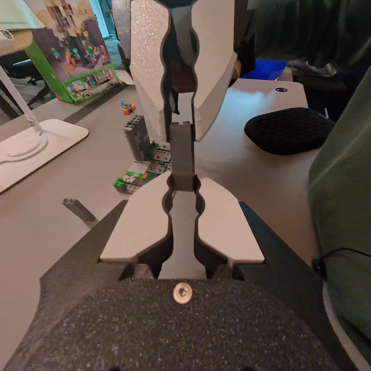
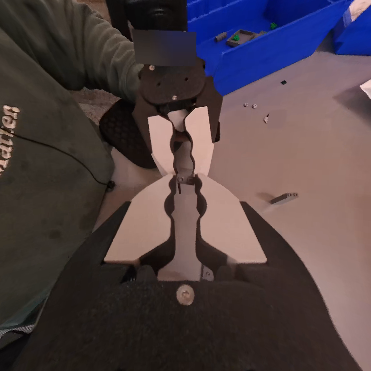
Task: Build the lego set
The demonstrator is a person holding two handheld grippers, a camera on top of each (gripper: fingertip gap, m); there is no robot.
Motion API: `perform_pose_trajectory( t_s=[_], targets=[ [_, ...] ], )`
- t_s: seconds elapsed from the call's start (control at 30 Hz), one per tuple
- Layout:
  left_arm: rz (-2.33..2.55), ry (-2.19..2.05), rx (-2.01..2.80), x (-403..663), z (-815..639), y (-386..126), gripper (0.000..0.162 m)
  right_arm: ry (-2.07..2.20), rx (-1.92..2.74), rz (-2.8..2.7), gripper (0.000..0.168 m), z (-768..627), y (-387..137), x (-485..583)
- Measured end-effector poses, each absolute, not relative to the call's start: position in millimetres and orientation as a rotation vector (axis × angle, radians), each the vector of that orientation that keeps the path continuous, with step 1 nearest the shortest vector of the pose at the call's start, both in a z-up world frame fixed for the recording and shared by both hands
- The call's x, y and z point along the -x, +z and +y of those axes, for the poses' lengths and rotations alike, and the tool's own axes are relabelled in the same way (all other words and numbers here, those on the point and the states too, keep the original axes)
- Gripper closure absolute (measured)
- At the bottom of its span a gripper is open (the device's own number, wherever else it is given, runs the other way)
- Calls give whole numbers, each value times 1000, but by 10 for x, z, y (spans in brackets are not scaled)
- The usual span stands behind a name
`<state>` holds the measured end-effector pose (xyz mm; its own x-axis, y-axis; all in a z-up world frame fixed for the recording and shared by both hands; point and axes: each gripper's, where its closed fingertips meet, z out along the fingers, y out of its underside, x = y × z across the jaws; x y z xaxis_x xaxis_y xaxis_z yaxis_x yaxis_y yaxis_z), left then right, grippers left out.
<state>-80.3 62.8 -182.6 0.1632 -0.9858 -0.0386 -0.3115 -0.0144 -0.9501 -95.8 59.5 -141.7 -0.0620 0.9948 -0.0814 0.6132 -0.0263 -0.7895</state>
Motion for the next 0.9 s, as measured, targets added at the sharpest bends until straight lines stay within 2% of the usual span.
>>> perform_pose_trajectory(
  t_s=[0.13, 0.2, 0.3, 0.4, 0.63, 0.9],
  targets=[
    [1244, -897, 1553, 806, 745, -1863, 142, 819, 1735, -1781, 152, 702, -1447, 916],
    [1224, -881, 1655, 867, 839, -1980, 128, 721, 1769, -1842, 152, 873, -1444, 851],
    [1165, -863, 1698, 940, 929, -2049, 136, 492, 1795, -1941, 152, 1357, -1499, 725],
    [1163, -839, 1717, 944, 940, -2110, 136, 362, 1864, -1997, 152, 1791, -1738, 707],
    [1162, -822, 1741, 992, 961, -2191, 136, 287, 1882, -2119, 151, 2050, -2249, 828],
    [1168, -856, 1751, 986, 953, -2220, 137, 278, 1905, -2142, 151, 2100, -2455, 836]
  ],
)
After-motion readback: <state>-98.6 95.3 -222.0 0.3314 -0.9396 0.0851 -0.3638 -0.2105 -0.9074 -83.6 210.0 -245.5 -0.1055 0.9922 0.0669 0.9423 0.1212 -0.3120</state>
